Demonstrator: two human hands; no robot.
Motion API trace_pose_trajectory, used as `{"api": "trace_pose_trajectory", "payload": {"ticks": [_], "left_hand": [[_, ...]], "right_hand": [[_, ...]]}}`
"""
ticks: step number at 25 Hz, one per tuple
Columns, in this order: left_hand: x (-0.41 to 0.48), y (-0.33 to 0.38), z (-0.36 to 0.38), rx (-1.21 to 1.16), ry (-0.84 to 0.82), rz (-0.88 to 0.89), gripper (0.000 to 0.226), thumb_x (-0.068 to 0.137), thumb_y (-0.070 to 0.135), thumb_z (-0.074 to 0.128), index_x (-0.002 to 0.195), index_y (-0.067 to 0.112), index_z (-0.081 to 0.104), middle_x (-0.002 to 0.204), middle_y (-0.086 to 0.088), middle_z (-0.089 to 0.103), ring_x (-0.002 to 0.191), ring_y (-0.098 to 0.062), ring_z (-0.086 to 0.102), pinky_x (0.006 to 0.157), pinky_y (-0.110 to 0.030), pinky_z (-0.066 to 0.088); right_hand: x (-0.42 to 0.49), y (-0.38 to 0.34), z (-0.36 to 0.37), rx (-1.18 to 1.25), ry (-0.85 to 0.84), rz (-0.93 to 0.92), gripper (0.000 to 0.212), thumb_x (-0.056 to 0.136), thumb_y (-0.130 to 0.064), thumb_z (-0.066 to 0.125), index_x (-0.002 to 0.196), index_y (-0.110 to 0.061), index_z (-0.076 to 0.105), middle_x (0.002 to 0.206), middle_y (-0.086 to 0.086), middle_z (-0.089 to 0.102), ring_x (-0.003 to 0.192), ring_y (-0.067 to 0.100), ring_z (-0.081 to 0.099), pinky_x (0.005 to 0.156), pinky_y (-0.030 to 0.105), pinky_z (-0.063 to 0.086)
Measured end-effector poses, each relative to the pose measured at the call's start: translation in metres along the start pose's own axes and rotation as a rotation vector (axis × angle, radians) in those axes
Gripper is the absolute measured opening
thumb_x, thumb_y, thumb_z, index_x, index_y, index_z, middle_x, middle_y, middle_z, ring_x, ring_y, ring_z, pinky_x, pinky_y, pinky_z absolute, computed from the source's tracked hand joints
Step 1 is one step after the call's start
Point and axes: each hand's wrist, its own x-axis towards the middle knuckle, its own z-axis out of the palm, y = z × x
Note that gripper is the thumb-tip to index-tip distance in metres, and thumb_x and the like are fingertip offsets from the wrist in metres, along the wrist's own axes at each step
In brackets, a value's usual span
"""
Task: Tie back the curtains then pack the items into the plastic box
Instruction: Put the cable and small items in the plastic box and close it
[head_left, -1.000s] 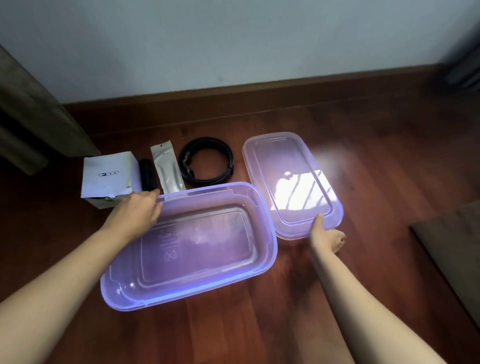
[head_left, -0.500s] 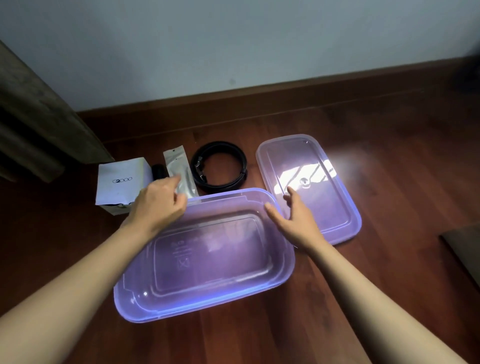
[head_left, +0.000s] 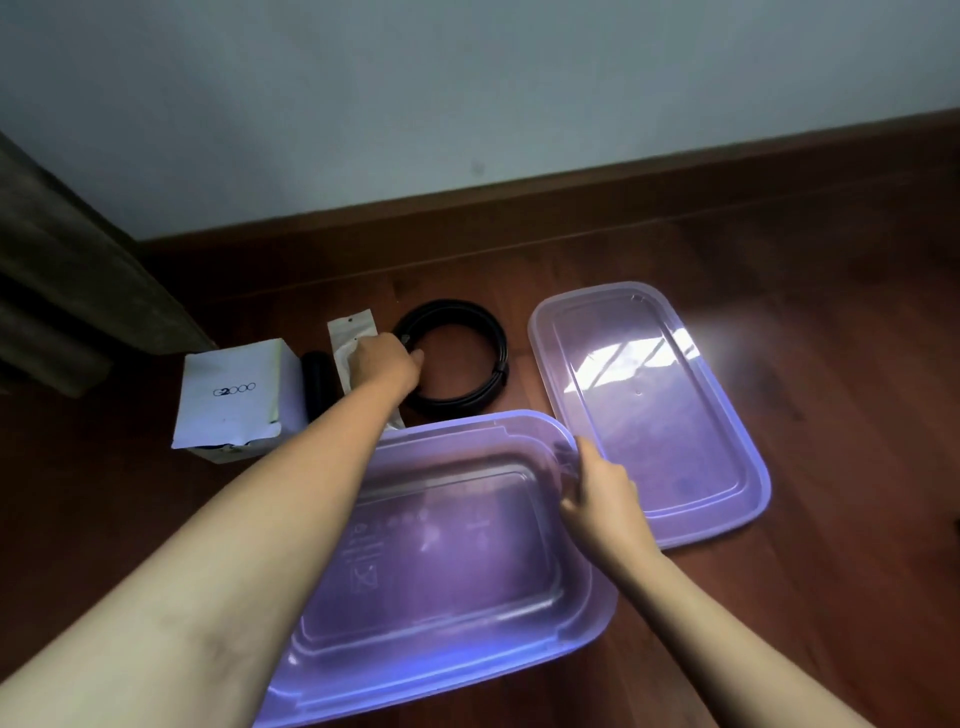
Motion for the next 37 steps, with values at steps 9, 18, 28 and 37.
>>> {"api": "trace_pose_trajectory", "payload": {"ticks": [9,18,28,37], "left_hand": [[-0.012,-0.012,-0.061,-0.300,-0.006,0.173,0.027,0.082,0.023,0.064,0.100,0.003,0.067,0.098,-0.020,0.067,0.088,-0.033,0.067,0.075,-0.035,0.056],[-0.114,-0.064,-0.054,0.189,-0.020,0.559,0.020,0.085,0.026,0.054,0.090,0.007,0.058,0.088,-0.017,0.064,0.088,-0.038,0.058,0.067,-0.035,0.038],[-0.129,-0.059,0.024,0.175,-0.015,0.522,0.021,0.085,0.017,0.048,0.095,0.000,0.055,0.103,-0.026,0.063,0.095,-0.047,0.057,0.076,-0.044,0.045],[-0.120,-0.063,0.026,-0.128,-0.335,0.301,0.042,0.080,0.048,0.060,0.089,0.007,0.061,0.089,-0.012,0.067,0.088,-0.030,0.060,0.067,-0.032,0.043]], "right_hand": [[-0.002,-0.002,-0.002,-0.007,-0.005,0.006,0.014,0.084,-0.007,0.046,0.097,-0.012,0.045,0.099,0.022,0.064,0.094,0.045,0.055,0.066,0.039,0.039],[-0.003,-0.004,-0.005,0.003,-0.002,-0.002,0.026,0.087,-0.011,0.048,0.112,-0.008,0.053,0.111,0.018,0.067,0.104,0.042,0.057,0.082,0.042,0.046],[-0.004,-0.006,-0.005,-0.020,-0.004,0.009,0.029,0.085,-0.004,0.043,0.112,-0.007,0.052,0.110,0.017,0.067,0.103,0.041,0.058,0.082,0.042,0.046],[-0.005,-0.007,-0.006,-0.004,0.001,0.000,0.035,0.084,0.001,0.044,0.117,-0.006,0.054,0.118,0.012,0.066,0.111,0.036,0.057,0.091,0.042,0.045]]}}
